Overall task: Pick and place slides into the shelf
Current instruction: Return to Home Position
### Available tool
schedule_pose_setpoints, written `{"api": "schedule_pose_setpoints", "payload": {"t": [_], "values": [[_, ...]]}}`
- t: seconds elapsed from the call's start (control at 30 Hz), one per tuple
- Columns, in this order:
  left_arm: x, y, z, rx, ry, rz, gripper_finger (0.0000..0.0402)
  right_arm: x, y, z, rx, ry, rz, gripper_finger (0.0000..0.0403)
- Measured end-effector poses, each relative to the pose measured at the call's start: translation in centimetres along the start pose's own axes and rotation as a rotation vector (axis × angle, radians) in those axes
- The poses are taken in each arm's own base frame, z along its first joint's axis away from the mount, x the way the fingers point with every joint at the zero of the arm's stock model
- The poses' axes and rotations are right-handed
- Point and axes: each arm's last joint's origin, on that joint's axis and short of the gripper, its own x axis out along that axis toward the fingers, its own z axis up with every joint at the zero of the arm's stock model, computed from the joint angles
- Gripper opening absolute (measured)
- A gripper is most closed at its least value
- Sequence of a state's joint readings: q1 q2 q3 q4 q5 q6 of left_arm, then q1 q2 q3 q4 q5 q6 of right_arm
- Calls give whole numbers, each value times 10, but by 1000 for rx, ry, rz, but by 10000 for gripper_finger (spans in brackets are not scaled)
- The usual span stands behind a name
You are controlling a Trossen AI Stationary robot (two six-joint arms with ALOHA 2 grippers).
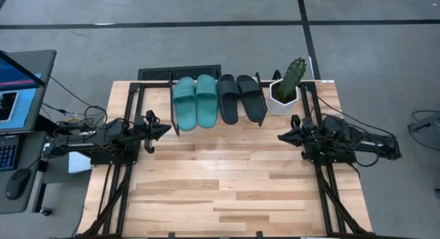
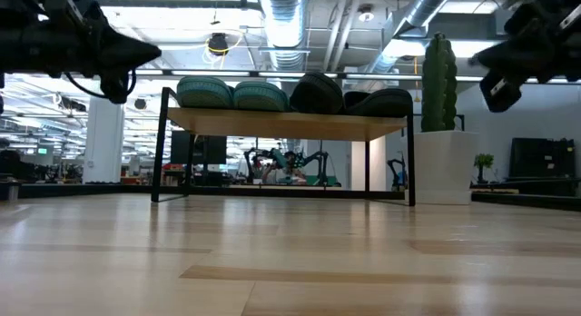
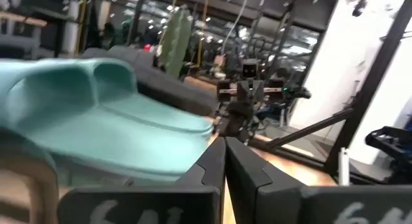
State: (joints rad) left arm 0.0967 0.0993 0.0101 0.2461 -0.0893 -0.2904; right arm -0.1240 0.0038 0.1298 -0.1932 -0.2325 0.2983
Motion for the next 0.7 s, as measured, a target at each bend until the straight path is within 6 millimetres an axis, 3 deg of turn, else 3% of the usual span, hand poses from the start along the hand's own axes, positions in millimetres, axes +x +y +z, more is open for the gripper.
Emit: {"api": "schedule_pose_setpoints", "payload": {"t": [0.17, 0.7], "values": [[-1, 2, -3, -26, 16, 56, 0, 4, -8, -15, 53, 25, -92, 1], [-1, 2, -5, -163, 35, 48, 0, 5, -10, -15, 180, 2, -142, 1]]}}
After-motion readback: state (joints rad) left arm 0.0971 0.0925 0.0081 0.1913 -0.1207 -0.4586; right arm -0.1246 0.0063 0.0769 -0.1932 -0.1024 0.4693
